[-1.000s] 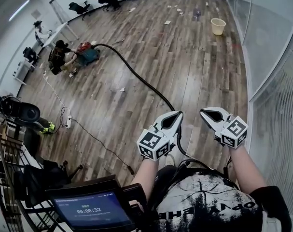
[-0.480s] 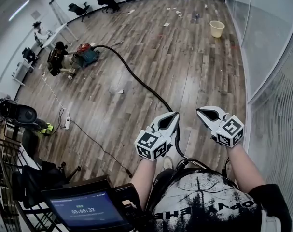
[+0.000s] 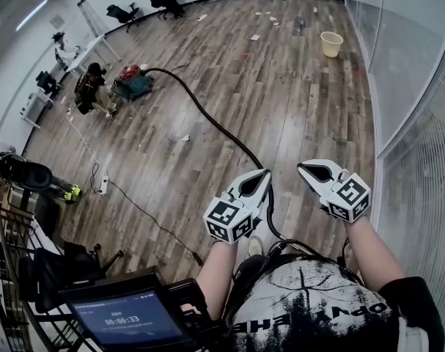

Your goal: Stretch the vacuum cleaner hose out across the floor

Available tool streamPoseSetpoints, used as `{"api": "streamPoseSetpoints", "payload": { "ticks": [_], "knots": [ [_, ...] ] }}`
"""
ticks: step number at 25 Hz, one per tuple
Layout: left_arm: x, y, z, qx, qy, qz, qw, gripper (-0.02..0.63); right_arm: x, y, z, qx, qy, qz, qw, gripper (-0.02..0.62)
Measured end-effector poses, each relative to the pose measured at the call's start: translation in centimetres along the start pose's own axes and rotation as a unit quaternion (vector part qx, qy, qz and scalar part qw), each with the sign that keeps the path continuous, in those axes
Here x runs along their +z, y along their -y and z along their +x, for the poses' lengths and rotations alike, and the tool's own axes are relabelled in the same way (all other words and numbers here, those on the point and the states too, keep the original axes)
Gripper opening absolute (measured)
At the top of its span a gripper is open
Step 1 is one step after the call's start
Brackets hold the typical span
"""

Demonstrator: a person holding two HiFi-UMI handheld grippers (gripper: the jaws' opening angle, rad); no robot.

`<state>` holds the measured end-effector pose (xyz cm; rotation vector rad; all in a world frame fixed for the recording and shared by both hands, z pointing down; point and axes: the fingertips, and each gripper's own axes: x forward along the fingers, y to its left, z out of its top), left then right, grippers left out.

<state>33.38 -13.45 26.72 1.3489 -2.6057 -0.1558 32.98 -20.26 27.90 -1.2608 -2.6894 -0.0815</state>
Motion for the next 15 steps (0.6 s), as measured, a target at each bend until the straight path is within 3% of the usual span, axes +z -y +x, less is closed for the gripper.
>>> {"api": "streamPoseSetpoints", "payload": {
  "ticks": [15],
  "knots": [
    [0.1,-1.1,0.4,0.004,0.001,-0.001,1.0,-0.002,0.5,0.8,1.0,0.001,0.004,-0.001,1.0,0.006]
  ]
}}
